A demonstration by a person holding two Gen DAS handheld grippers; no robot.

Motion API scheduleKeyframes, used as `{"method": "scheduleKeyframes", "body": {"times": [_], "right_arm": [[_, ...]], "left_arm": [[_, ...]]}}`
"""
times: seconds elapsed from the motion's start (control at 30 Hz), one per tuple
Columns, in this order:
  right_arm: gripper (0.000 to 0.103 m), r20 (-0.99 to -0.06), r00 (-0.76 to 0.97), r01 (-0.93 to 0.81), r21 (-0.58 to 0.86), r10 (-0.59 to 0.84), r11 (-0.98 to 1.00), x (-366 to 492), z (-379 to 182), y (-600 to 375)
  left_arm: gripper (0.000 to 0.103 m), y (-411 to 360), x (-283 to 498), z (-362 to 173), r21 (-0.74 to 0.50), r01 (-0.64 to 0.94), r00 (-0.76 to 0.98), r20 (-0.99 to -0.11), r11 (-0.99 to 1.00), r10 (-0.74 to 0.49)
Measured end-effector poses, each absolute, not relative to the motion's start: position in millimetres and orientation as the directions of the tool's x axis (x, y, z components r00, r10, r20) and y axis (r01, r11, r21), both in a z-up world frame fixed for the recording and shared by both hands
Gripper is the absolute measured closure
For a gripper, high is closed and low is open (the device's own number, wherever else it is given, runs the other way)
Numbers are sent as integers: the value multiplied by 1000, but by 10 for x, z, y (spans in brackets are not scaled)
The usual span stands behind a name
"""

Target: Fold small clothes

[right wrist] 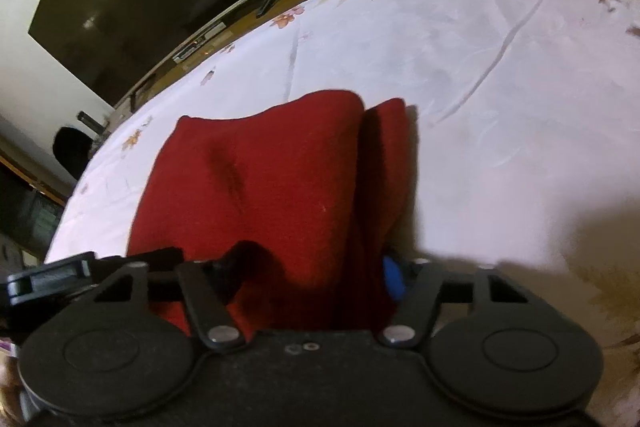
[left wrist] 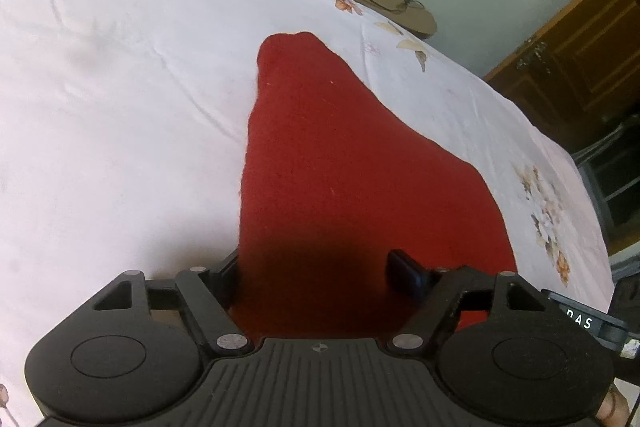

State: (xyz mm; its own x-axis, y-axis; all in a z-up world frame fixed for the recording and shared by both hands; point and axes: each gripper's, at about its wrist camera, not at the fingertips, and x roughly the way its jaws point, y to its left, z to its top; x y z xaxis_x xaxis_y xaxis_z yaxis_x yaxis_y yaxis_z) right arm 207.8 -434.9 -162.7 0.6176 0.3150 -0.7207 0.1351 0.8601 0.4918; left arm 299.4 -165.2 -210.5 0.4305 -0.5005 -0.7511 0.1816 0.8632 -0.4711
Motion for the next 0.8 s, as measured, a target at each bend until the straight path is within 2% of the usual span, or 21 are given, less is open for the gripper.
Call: {"method": "scheduleKeyframes", "body": {"times": [0.1, 0.13, 0.33, 0.4, 0.47, 0.8], "right_arm": [[63, -708, 621, 122, 511, 336, 851, 2060, -1609, -4345], [65, -706, 622, 115, 510, 338, 853, 2055, -1590, -4331], [60, -702, 624, 121, 520, 343, 845, 2100, -1657, -4334], [64, -703, 631, 112, 502, 329, 858, 2083, -1627, -4288], [68, -688, 645, 112, 516, 333, 850, 2046, -1570, -4276], [70, -592, 686, -5, 578, 423, 816, 1901, -1153, -4074]], "left_arm": [[36, -1614, 2972, -2076, -485, 166, 427, -750, 859, -506], [37, -1602, 2958, -2052, -491, 164, 428, -746, 856, -510], [40, -1614, 2985, -2092, -476, 171, 442, -746, 863, -499], [48, -1630, 2945, -2030, -463, 181, 455, -743, 868, -491], [51, -1608, 2916, -1956, -474, 179, 462, -733, 862, -499], [52, -1349, 2694, -1651, -478, 178, 501, -708, 860, -498]]}}
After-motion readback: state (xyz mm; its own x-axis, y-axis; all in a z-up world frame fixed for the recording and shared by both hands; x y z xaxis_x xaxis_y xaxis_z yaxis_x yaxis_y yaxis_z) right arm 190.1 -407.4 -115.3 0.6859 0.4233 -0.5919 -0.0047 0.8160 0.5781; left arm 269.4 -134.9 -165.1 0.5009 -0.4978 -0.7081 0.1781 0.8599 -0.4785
